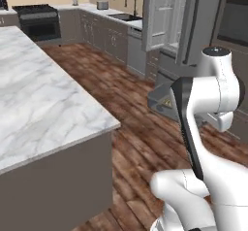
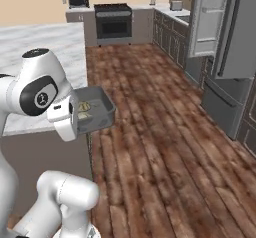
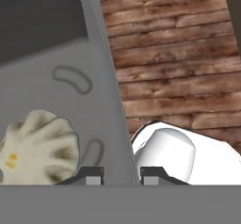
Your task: Place two dumplings into each of the tupperware containers and then place the containers in the fridge.
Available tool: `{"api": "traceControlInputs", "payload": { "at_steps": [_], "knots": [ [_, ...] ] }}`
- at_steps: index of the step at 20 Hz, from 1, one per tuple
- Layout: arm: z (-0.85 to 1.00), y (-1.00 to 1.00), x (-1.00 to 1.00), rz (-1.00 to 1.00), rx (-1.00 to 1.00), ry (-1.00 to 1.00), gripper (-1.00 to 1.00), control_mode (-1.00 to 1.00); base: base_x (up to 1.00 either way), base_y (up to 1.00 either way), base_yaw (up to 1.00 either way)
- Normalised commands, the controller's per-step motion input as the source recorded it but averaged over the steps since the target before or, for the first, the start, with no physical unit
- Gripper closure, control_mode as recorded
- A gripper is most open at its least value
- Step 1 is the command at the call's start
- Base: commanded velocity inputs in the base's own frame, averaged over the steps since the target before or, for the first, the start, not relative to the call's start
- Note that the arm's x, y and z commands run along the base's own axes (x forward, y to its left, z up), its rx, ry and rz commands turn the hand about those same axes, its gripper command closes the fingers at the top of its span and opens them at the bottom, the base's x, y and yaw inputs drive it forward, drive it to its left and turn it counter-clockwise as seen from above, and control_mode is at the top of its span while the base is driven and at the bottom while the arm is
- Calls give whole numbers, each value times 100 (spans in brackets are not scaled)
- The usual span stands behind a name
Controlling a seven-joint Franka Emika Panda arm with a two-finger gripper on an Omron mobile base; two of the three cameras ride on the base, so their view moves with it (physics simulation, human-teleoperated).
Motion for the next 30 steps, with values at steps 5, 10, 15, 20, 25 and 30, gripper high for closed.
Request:
{"api": "traceControlInputs", "payload": {
  "at_steps": [5,10,15,20,25,30],
  "knots": [
    [0,0,0,0,0,0,100,100,27,-100,47],
    [0,0,0,0,0,0,100,100,46,-100,44],
    [0,0,0,0,0,0,100,100,88,-100,34],
    [0,0,0,0,0,0,100,100,100,-66,6],
    [0,0,0,0,0,0,100,100,100,-22,0],
    [0,0,0,0,0,0,100,100,100,0,-1]
  ]
}}
